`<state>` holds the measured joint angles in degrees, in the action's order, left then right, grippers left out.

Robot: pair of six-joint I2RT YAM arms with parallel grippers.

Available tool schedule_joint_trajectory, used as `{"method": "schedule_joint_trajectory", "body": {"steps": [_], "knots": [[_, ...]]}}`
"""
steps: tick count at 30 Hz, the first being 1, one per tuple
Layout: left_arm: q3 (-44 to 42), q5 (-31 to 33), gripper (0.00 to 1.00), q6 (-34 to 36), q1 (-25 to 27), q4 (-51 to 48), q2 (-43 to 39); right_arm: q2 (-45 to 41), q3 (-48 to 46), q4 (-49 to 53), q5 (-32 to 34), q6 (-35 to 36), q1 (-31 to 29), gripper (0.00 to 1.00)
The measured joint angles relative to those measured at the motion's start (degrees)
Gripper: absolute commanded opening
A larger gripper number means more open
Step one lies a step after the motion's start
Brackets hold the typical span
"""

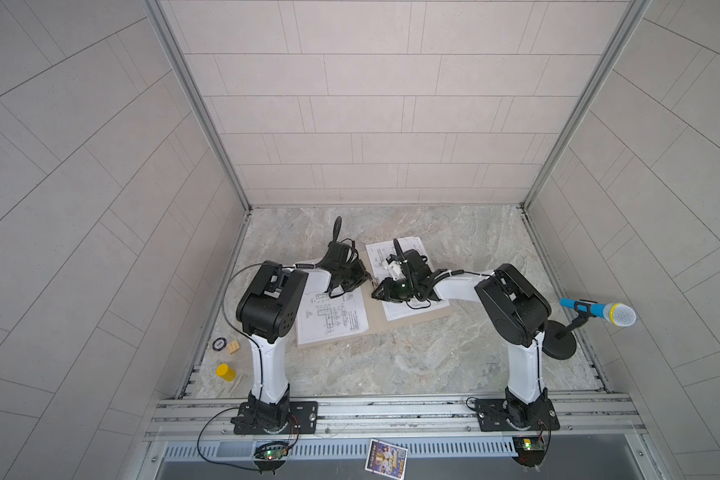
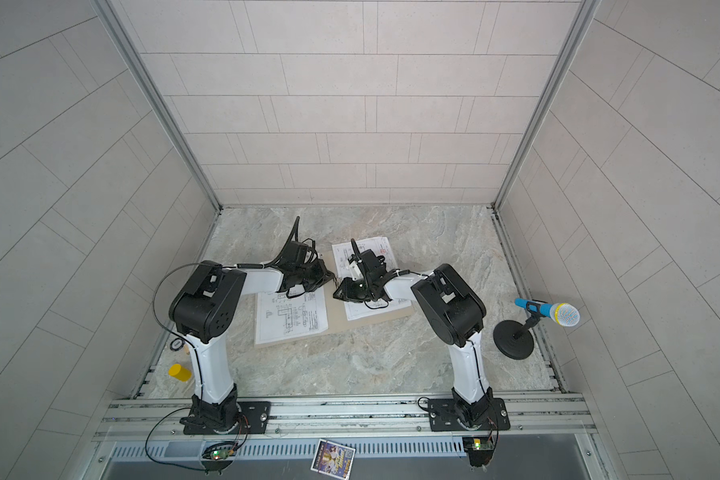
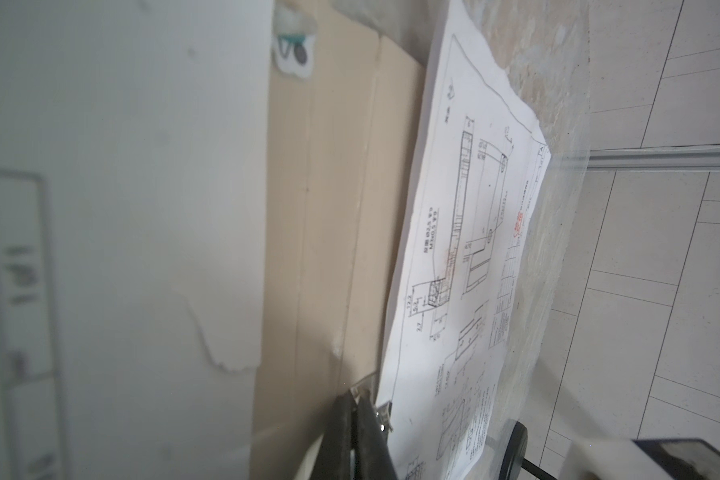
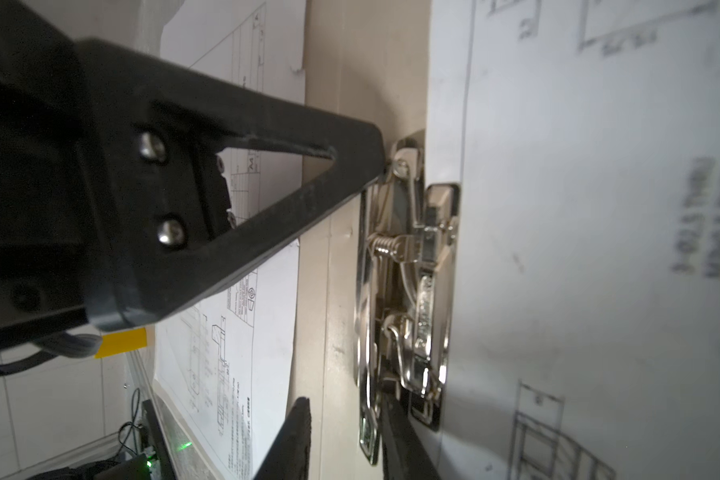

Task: Put the files into the folder
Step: 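Keep pressing the metal clip lever down with the right gripper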

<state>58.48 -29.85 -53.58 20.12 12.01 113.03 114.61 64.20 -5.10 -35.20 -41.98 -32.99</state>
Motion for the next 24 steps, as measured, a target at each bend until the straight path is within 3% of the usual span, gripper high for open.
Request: {"method": "schedule_joint_trajectory", "body": {"steps": [6,14,24], "knots": [[0.0,-0.4,0.03,0.0,0.4,0.0,0.0,-1.2,-0.8,0.6,0.9,-0.5,0.0,0.35],[0.0,-0.5,0.03,0.0,0.4,0.0,0.0,-1.2,-0.8,1.3,1.9,-0.7,0.0,0.26],[0.0,-0.1,0.03,-0.3,0.5,0.0,0.0,-1.3,0.1,2.8,3.5,-0.5,-1.0,0.28]]}}
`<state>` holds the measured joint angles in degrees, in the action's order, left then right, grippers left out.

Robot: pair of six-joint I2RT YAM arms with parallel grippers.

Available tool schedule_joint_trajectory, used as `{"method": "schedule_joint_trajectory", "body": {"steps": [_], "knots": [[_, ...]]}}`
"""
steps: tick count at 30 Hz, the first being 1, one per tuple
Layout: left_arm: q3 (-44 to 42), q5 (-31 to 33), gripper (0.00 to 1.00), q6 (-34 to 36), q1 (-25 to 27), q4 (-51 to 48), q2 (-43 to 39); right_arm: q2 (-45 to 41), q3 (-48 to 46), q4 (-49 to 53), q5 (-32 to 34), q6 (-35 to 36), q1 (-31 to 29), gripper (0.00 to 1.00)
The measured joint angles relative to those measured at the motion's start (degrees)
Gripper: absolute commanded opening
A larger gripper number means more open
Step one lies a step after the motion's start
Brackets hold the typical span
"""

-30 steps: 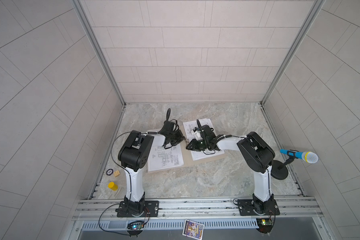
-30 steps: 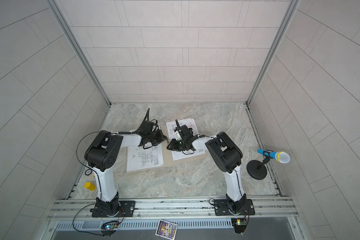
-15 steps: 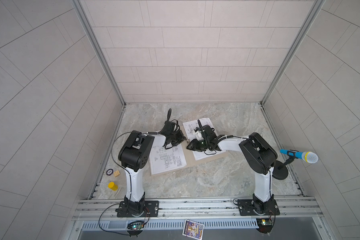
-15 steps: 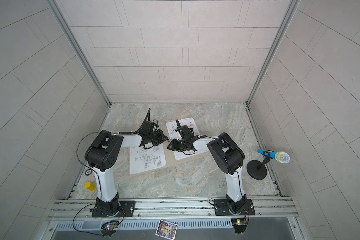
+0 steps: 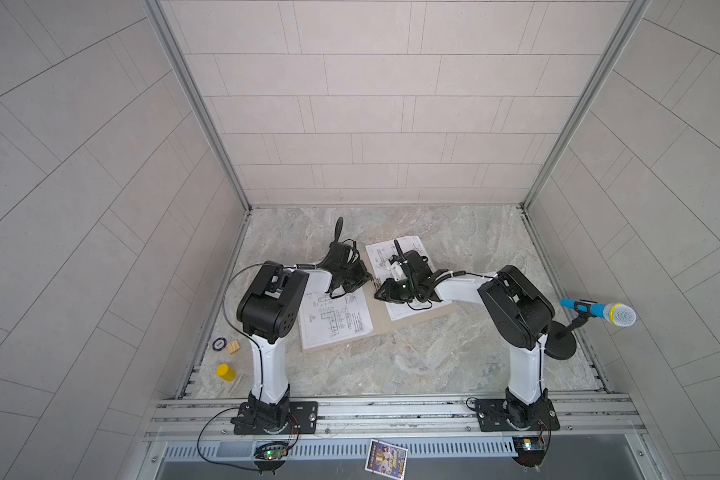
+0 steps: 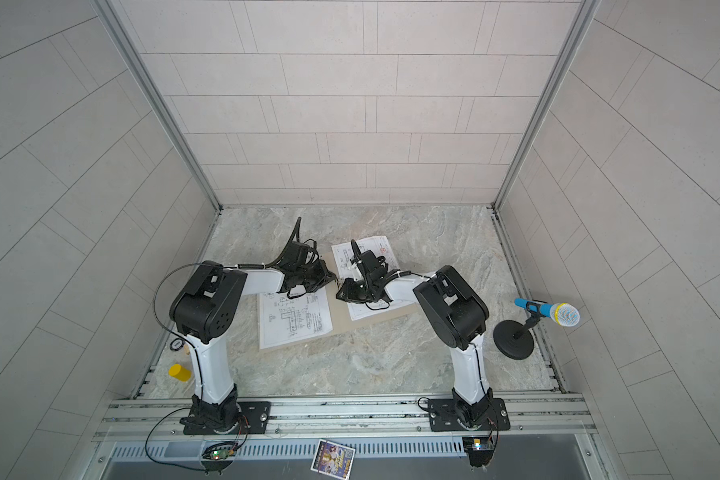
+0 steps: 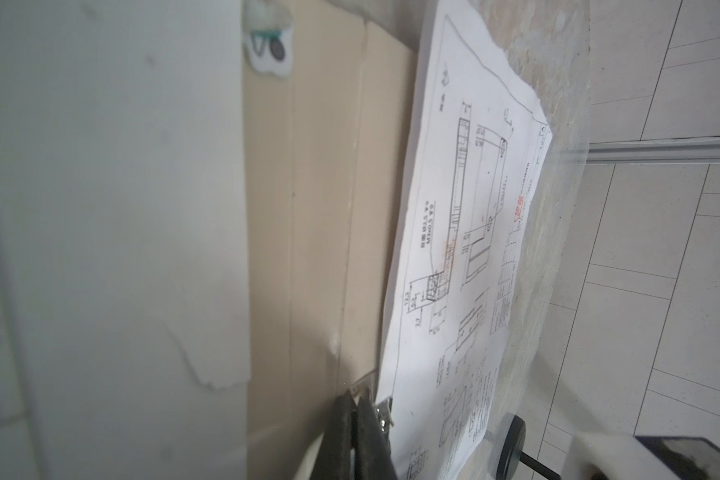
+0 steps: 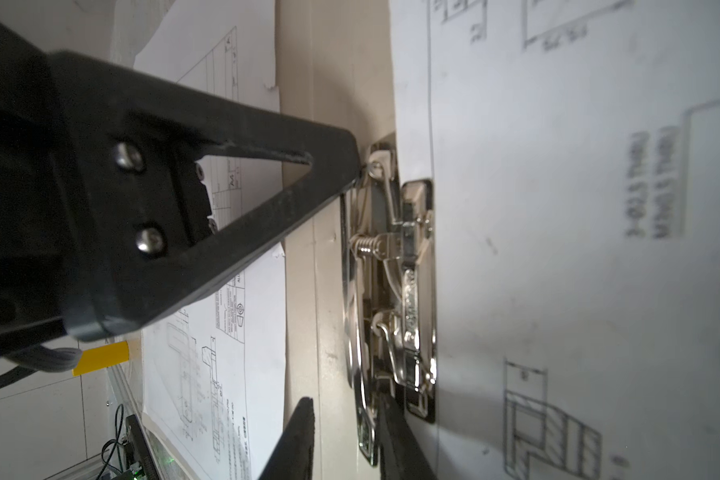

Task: Put the files into the folder
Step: 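Keep pressing the metal clip lever down with the right gripper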

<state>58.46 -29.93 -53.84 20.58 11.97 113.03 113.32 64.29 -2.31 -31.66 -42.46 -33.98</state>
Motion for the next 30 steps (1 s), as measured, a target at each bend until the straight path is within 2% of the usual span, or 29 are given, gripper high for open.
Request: {"method": "schedule_joint_trajectory", "body": {"steps": [4,8,13,21,30], "knots": [[0.0,0.2,0.03,-0.3,0.1,0.0,0.0,0.0,0.9,1.7,1.2,0.4,-0.5,0.29],[0.0,0.2,0.03,-0.3,0.1,0.0,0.0,0.0,1.4,2.3,1.5,0.6,-0.6,0.35],[0.0,0.0,0.03,-0.2,0.1,-0.1,0.0,-1.0,1.5,3.9,2.6,0.9,-0.5,0.39],[0.0,-0.7,0.03,-0.1,0.1,-0.1,0.0,-4.3,-1.1,6.7,3.2,0.6,-0.3,0.4],[0.1,-1.8,0.03,1.3,0.1,-0.3,0.0,-7.6,-5.2,3.7,2.5,-1.5,0.3,0.39]]}}
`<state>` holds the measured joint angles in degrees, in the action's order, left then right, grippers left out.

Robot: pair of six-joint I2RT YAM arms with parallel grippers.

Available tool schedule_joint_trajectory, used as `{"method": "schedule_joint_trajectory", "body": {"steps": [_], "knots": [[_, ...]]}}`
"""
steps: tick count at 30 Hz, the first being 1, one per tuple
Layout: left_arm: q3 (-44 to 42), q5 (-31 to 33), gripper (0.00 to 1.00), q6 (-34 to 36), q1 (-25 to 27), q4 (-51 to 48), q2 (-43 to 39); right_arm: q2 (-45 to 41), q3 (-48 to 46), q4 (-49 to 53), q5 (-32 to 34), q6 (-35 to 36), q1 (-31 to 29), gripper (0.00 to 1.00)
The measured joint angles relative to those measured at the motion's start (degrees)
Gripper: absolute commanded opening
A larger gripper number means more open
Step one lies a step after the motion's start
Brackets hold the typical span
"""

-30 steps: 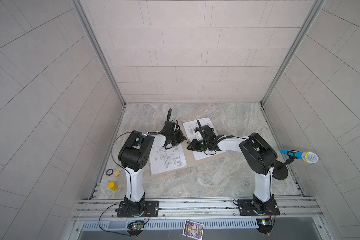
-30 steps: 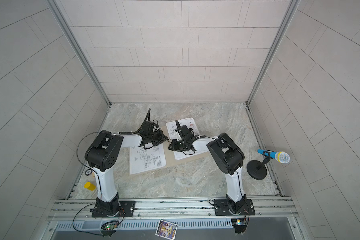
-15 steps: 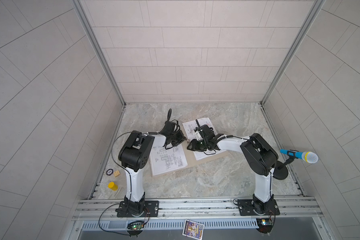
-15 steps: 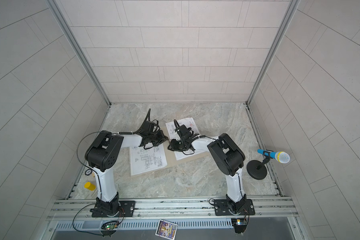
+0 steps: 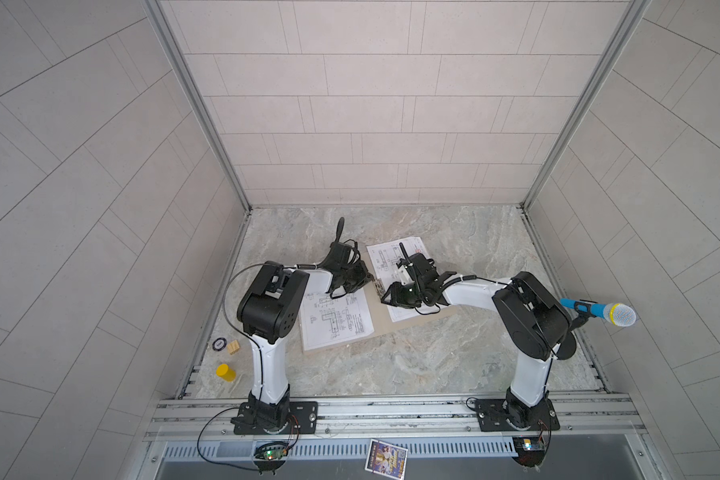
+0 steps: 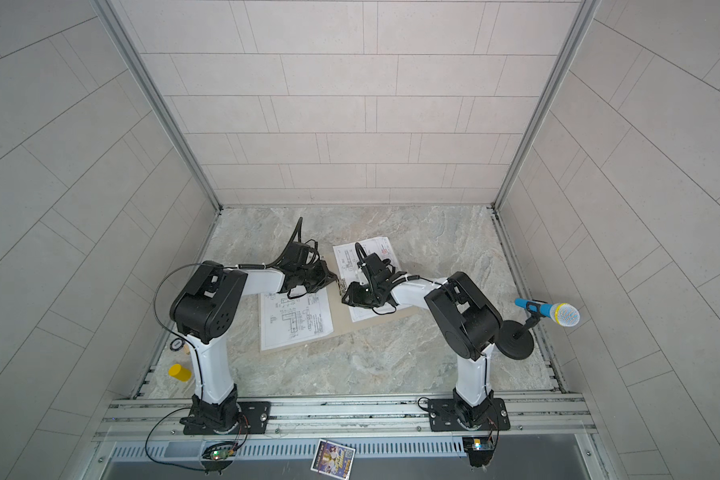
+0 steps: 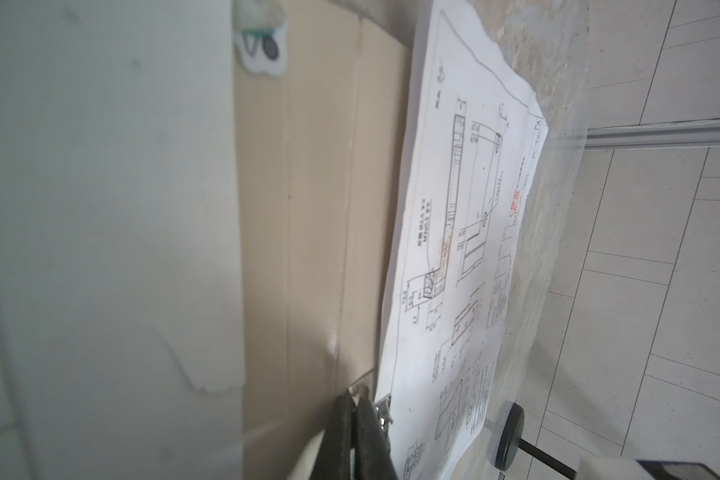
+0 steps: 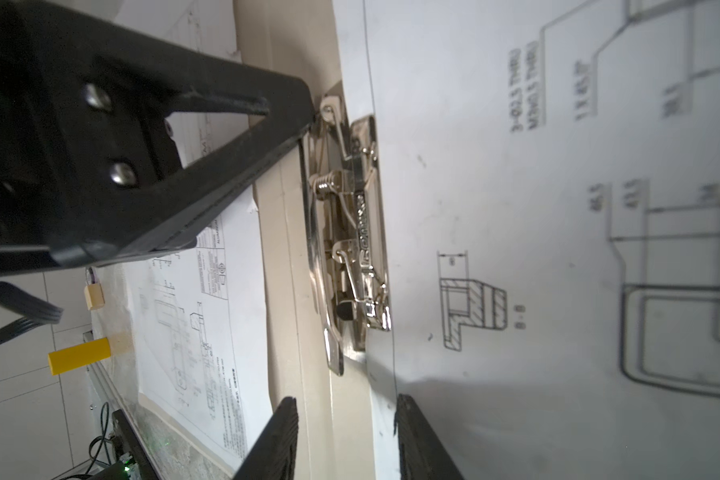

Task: Put the files into the folder
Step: 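Keep pressing the metal clip lever down with the right gripper, then lift both grippers off the clip and folder and draw them back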

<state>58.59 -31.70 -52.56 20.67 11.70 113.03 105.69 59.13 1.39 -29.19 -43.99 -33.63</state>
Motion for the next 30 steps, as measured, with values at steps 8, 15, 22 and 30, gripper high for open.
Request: {"method": "schedule_joint_trajectory", "body": {"steps": [8,15,22,30], "knots": [[0.9,-1.8,0.04,1.5,0.0,-1.1,0.3,-3.4,-3.0,-3.3,0.0,-0.9,2.3,0.38],[2.3,-3.6,0.05,2.6,0.0,-1.8,1.2,-3.8,-3.8,-4.1,-0.6,-0.9,3.6,0.34],[4.0,-4.7,0.2,4.4,0.0,-3.8,1.7,-3.8,-4.6,-4.8,-1.1,-0.3,3.8,0.4],[7.3,-4.7,0.52,8.0,0.0,-8.2,1.6,-8.4,-7.5,-2.8,-1.0,3.8,10.4,0.53]]}}
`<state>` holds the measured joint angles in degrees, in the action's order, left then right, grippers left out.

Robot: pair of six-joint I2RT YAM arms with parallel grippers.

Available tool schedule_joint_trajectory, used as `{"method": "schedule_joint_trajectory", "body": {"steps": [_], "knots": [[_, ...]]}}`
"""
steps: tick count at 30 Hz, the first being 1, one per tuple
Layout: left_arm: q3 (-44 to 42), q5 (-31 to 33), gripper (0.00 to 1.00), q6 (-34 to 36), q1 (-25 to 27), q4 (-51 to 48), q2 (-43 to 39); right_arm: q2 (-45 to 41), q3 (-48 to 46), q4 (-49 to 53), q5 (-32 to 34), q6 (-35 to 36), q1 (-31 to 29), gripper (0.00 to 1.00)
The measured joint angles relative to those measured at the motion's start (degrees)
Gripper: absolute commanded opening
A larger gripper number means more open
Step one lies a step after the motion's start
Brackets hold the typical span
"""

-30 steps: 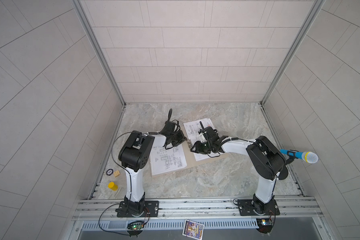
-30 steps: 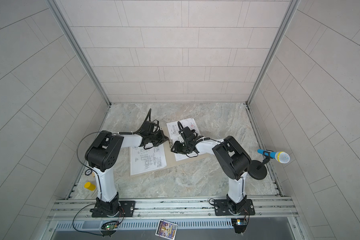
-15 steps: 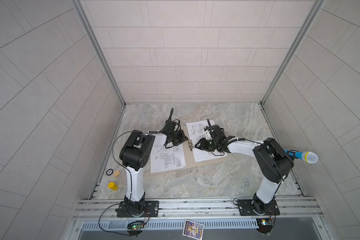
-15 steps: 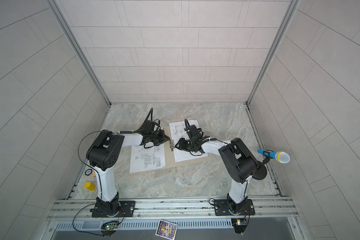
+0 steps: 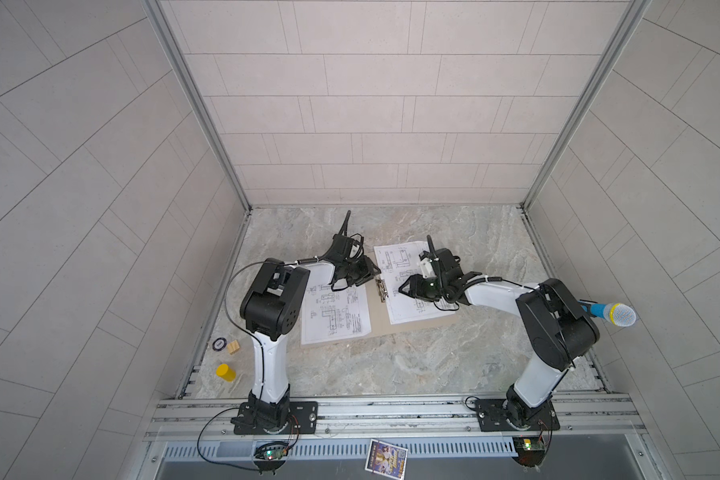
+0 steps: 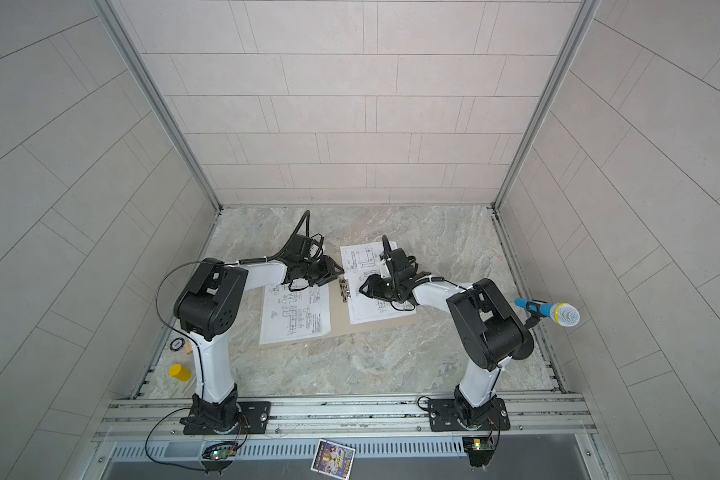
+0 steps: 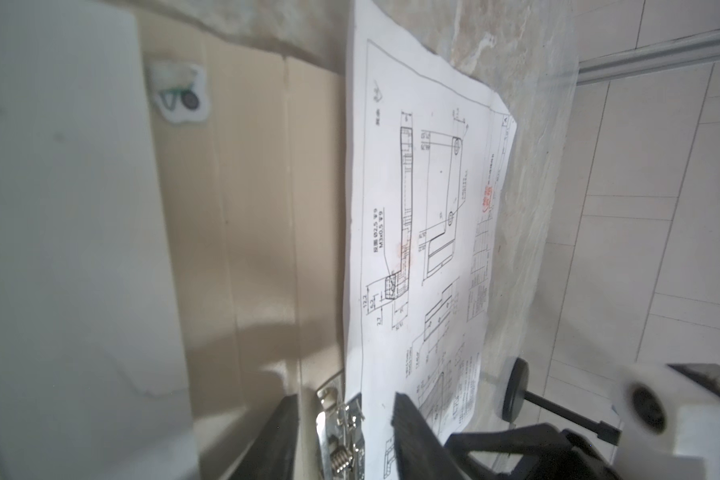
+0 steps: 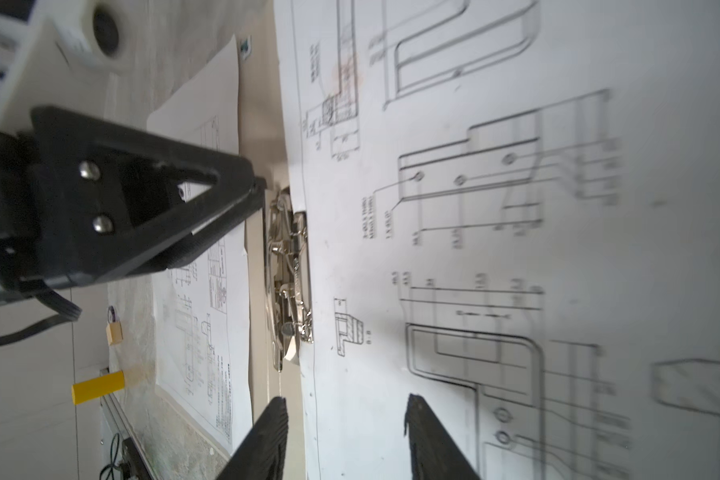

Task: Put the files into the folder
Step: 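Lift both grippers off the clip and folder and draw them back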

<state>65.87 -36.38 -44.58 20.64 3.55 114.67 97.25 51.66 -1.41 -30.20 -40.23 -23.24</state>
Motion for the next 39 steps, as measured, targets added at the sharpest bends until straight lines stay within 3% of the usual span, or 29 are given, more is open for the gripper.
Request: {"method": "schedule_joint_trajectory", "body": {"steps": [7,11,16,25,29,34,39], "knots": [[0.0,2.4,0.73,4.5,-0.6,-5.6,-4.4,-5.9,-2.6,1.0,0.2,3.5,5.8,0.69],[-1.8,5.5,0.88,7.6,-1.3,-8.6,-11.3,-8.9,-4.3,2.2,1.3,6.0,8.3,0.9],[-6.4,11.7,0.99,11.1,-2.4,-11.9,-21.1,-13.3,-7.5,3.5,3.3,8.1,12.5,0.95],[-18.2,30.6,1.0,11.6,-5.8,-21.8,-38.2,-15.3,-11.5,4.3,4.9,10.4,19.6,0.96],[-24.3,37.4,1.0,10.3,-9.7,-24.2,-45.3,-15.3,-12.8,4.1,5.0,11.1,21.7,0.96],[-30.6,40.0,1.0,9.0,-16.4,-26.2,-50.5,-14.6,-14.2,2.4,3.8,11.3,23.2,0.96],[-31.4,38.2,1.0,8.4,-17.4,-26.1,-48.7,-11.2,-14.3,0.5,1.7,11.1,23.3,0.95]]}}
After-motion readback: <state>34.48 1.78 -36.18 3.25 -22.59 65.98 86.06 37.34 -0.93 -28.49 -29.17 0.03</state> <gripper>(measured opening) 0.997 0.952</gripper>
